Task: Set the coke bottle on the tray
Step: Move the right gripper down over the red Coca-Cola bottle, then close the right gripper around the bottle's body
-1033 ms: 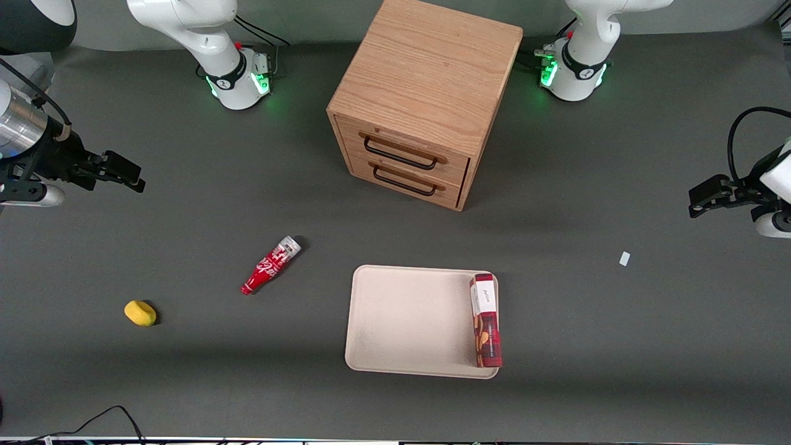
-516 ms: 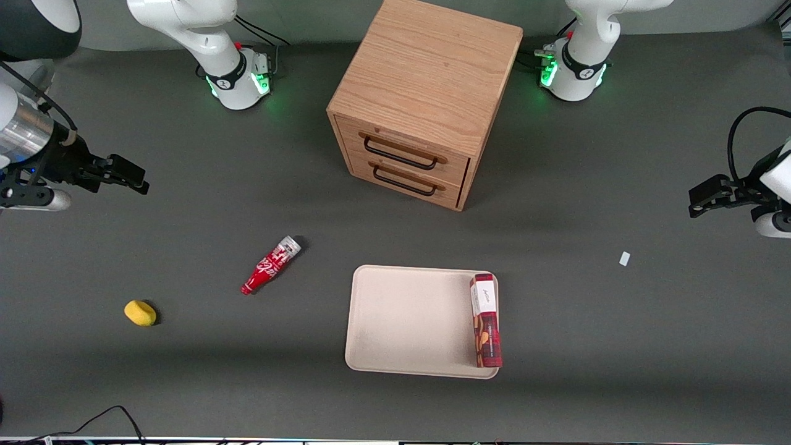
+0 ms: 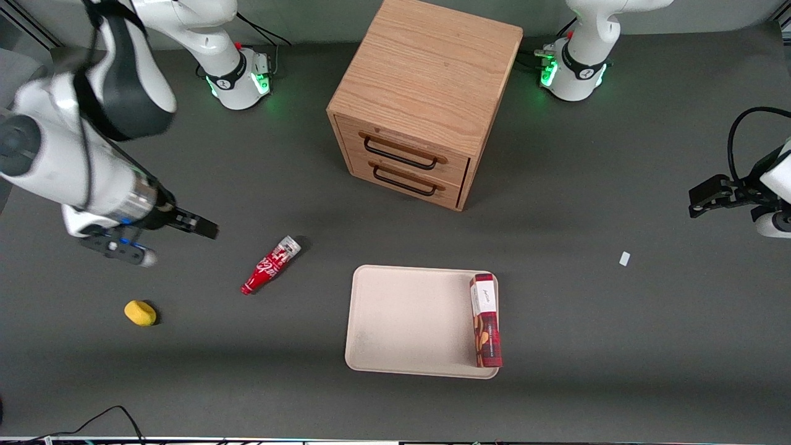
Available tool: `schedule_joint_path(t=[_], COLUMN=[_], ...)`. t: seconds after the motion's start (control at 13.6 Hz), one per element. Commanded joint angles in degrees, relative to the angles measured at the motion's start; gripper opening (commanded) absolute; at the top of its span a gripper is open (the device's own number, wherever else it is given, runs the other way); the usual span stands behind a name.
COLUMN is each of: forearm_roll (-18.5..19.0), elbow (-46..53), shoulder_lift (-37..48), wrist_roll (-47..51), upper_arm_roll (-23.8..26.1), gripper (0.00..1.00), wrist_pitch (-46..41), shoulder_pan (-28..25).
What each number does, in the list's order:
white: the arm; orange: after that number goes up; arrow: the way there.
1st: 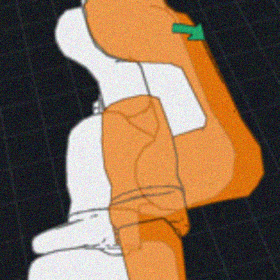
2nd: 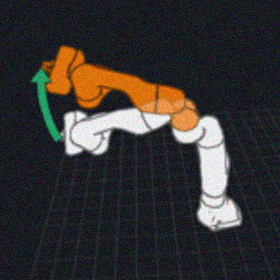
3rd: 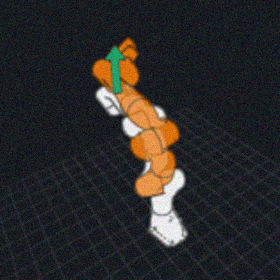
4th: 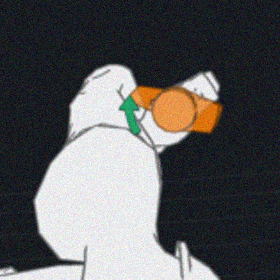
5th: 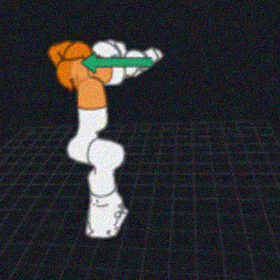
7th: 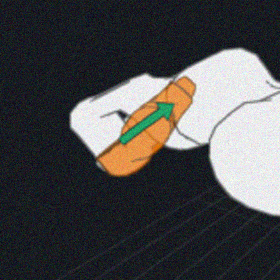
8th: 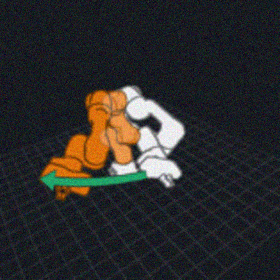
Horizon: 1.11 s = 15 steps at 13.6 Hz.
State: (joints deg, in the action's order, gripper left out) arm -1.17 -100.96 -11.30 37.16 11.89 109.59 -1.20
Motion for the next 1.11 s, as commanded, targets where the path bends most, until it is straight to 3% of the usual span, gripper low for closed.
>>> schedule_joint_path(t=[0.0,0.22,0.66,1.03], forearm_roll=[1.6,5.6,5.8,5.9], elbow=[-4.5,-7.5,-9.7,-10.0], shoulder_lift=[-3.7,-9.2,-17.2,-20.2], wrist_roll=[11.4,22.3,26.2,27.4], upper_arm_roll=[2.0,2.3,2.3,1.9], gripper=[1.0,1.0,1.0,1.0], wrist_pitch=[8.6,16.3,25.5,28.3], shoulder_pan=[-0.3,-1.4,-0.8,-0.8])
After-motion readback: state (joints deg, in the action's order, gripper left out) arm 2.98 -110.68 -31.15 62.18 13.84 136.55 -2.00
